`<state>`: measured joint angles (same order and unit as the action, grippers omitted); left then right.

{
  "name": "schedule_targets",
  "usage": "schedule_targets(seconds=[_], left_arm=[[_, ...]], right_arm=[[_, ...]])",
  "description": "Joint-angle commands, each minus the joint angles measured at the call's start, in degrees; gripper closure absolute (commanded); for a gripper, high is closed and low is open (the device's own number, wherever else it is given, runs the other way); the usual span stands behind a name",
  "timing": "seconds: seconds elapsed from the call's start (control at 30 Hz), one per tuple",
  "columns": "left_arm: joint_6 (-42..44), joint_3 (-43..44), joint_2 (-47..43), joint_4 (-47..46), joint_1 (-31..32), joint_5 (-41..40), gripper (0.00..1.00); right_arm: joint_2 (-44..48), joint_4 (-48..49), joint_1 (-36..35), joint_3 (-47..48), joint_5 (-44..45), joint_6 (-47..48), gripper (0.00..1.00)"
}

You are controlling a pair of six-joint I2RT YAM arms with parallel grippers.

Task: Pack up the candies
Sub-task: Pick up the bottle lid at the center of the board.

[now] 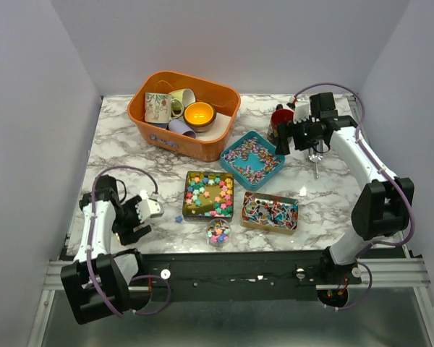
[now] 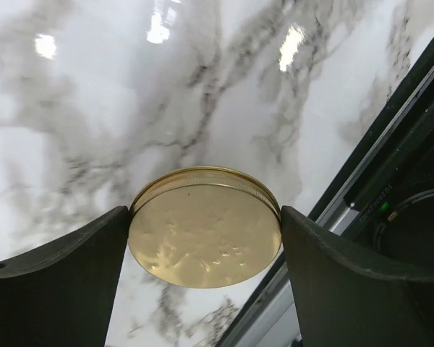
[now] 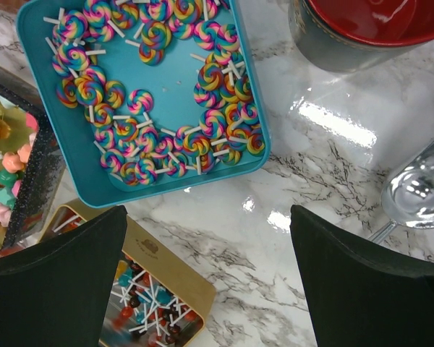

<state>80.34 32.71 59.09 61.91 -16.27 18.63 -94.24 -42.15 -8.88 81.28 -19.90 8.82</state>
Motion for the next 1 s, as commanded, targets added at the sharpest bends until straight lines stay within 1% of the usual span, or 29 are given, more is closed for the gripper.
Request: schedule_targets(seconds=[0.0,0.07,0.13,0.17,0.23,0.27,0.3,0.33,0.37,0.4,0.47,0.5,0.53,0.57,0.6,0.63,0.77,0.97], left_arm=[[0.3,12.7,-0.8,8.7,1.0,9.2,0.14],[0.3,15.4,-0.5,12.0,1.9,11.5,0.14],[-0.5,18.3,-0.6,13.2,3.4,13.9,0.14],[-1.7,19.1,-0.7,13.1,6.5,14.6,0.14],[-4.4,20.4,-0.8,12.4,10.5,15.6,0.13],[-8.6,20.8,-0.8,10.5,13.4,16.5,0.13],[-11.3,21.5,-0.6,9.0,19.3,16.6,0.13],[-14.8,22.0,-0.5,7.4,22.8,16.8,0.13],[-20.8,22.5,-0.1,3.8,25.8,16.8,0.13],[-24.2,23.5,1.0,1.8,32.0,16.3,0.13],[-29.9,24.6,2.5,-3.5,37.9,14.8,0.13],[-34.4,25.6,4.4,-4.9,41.4,12.5,0.13],[-35.7,26.1,5.3,-6.1,46.2,12.0,0.14],[-37.2,26.4,6.1,-8.5,48.5,11.3,0.14],[-40.4,26.2,7.3,-10.4,50.5,9.3,0.14],[-41.8,25.9,8.0,-12.0,54.3,8.4,0.14],[-47.8,25.2,11.2,-19.7,59.7,6.2,0.13],[-50.2,24.1,13.9,-22.9,64.7,2.9,0.12]], right_arm=[[-0.6,-0.9,0.2,2.6,-2.0,-0.6,0.01],[-0.5,-0.7,0.2,2.7,-2.2,-0.8,0.01],[-0.4,-0.5,0.1,2.7,-2.3,-0.7,0.01],[-0.3,-0.4,0.2,2.6,-2.2,-0.6,0.01],[0.1,-0.3,0.2,2.4,-2.0,-0.5,0.01],[0.3,-0.3,0.2,2.3,-1.9,-0.4,0.01],[0.5,-0.2,0.2,2.1,-1.8,-0.1,0.01],[1.2,-0.2,0.2,2.0,-1.8,0.1,0.01],[1.5,-0.3,0.1,1.8,-1.5,0.2,0.01],[1.9,-0.2,0.2,1.5,-1.4,0.3,0.01],[3.1,-0.1,0.3,0.4,-0.9,0.6,0.01],[3.5,0.2,0.2,-0.1,-0.7,0.6,0.01],[3.9,0.3,0.3,-0.5,-0.7,0.7,0.01],[5.0,0.4,0.2,-1.3,-0.6,0.6,0.01],[5.5,0.7,0.2,-1.7,-0.6,0.6,0.01],[6.0,0.7,0.2,-2.0,-0.7,0.6,0.01],[7.5,0.5,0.3,-2.7,-0.8,0.6,0.01],[9.6,-0.5,0.3,-2.3,-1.2,0.8,0.01]])
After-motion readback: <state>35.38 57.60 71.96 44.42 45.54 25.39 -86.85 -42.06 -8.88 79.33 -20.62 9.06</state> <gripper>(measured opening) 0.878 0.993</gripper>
